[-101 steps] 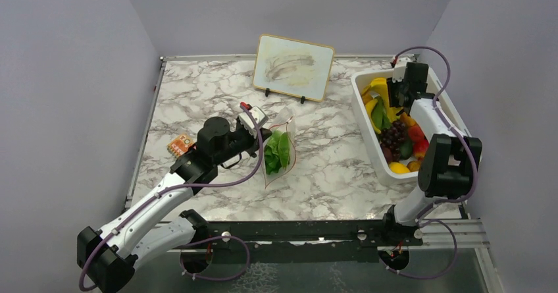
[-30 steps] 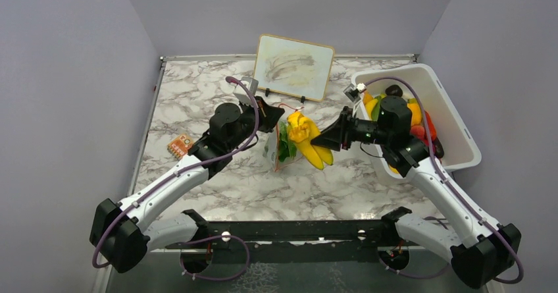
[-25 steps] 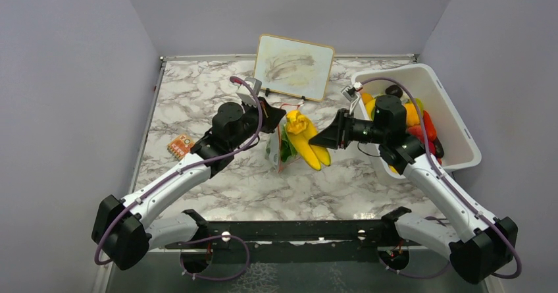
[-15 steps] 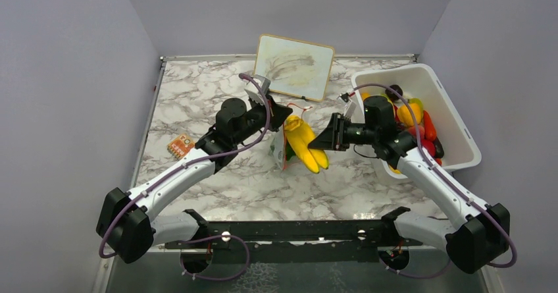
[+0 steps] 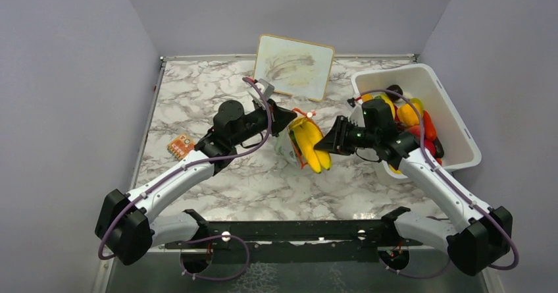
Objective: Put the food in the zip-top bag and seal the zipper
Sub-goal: Place the fake fruit in the zipper food storage bag.
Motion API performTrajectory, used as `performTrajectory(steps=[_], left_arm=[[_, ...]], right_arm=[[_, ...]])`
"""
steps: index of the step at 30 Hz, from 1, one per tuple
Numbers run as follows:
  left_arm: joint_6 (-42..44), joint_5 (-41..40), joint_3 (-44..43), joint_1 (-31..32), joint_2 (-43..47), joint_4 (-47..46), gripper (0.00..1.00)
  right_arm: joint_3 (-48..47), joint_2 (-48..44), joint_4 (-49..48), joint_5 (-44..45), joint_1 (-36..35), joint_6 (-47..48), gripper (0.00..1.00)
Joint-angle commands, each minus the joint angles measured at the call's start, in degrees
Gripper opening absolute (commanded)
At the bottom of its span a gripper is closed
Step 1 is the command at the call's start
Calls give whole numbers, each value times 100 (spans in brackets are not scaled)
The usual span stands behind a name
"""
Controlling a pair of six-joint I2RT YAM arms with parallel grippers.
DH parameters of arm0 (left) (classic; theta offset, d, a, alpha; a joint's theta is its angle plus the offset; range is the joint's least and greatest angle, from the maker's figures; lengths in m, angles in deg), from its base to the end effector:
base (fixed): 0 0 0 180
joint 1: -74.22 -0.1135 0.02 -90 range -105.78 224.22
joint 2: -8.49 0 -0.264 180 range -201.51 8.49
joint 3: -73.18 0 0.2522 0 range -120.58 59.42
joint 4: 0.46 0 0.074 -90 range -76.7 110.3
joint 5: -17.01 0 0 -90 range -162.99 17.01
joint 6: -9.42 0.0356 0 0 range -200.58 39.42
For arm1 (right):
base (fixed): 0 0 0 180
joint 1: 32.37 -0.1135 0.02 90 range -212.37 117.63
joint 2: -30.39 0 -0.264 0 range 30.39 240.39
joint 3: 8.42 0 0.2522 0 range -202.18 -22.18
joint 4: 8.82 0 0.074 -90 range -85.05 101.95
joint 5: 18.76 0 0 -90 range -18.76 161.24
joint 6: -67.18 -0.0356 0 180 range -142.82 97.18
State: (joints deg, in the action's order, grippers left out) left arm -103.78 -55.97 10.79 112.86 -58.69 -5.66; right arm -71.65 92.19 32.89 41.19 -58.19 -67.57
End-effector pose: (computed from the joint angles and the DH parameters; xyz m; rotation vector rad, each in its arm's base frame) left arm 0.2098 -0.1811 0.3365 0.4682 1.6021 -1.0660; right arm 0.1969 0.1151 0.2847 0.1026 2.4723 1.1952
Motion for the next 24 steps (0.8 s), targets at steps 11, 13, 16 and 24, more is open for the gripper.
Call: performTrajectory(steps=[11, 13, 16, 24], left_arm=[[83, 895, -103, 6, 4, -494, 0], [88, 954, -111, 4, -50, -522, 0], [88, 1027, -144, 4, -126, -521, 0], [-87, 920, -138, 28, -252, -530, 0]], right_arm=[[-1204, 556, 1467, 1848, -87, 583, 7], [-1260, 606, 1478, 1956, -109, 557, 7], [-1467, 741, 1605, 2322, -192, 652, 7], [-1994, 943, 1895, 3386, -707, 751, 6]])
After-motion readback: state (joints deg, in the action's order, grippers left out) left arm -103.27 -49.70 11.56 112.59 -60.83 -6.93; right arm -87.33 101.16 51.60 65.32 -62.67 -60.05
